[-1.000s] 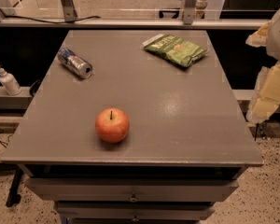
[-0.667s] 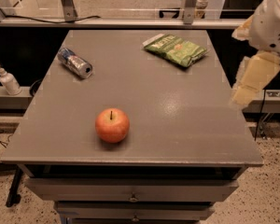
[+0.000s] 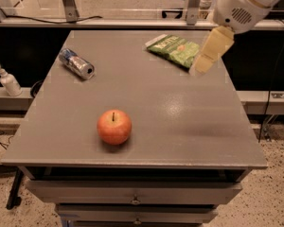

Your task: Pick green rice chip bag

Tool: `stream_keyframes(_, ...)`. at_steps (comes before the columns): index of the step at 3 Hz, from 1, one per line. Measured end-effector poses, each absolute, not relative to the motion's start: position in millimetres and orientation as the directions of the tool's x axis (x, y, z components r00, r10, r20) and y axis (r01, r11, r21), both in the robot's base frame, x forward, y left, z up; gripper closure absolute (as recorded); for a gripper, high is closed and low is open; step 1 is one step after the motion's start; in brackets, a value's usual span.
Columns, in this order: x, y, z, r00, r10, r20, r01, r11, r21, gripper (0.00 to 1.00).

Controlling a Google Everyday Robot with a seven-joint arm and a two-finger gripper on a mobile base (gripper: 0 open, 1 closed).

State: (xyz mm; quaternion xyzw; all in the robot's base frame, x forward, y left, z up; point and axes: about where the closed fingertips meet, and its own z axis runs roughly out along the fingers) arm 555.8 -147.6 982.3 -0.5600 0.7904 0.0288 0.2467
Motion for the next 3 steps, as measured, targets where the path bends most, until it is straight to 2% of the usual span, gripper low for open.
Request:
stream_keyframes(1, 603, -139, 982, -0.269, -0.822, -0.502, -0.879, 0.423, -0.222, 0.00)
stream_keyframes(3, 688, -156, 947, -0.332, -0.721, -0.609, -0.843, 0.516, -0.151, 0.00)
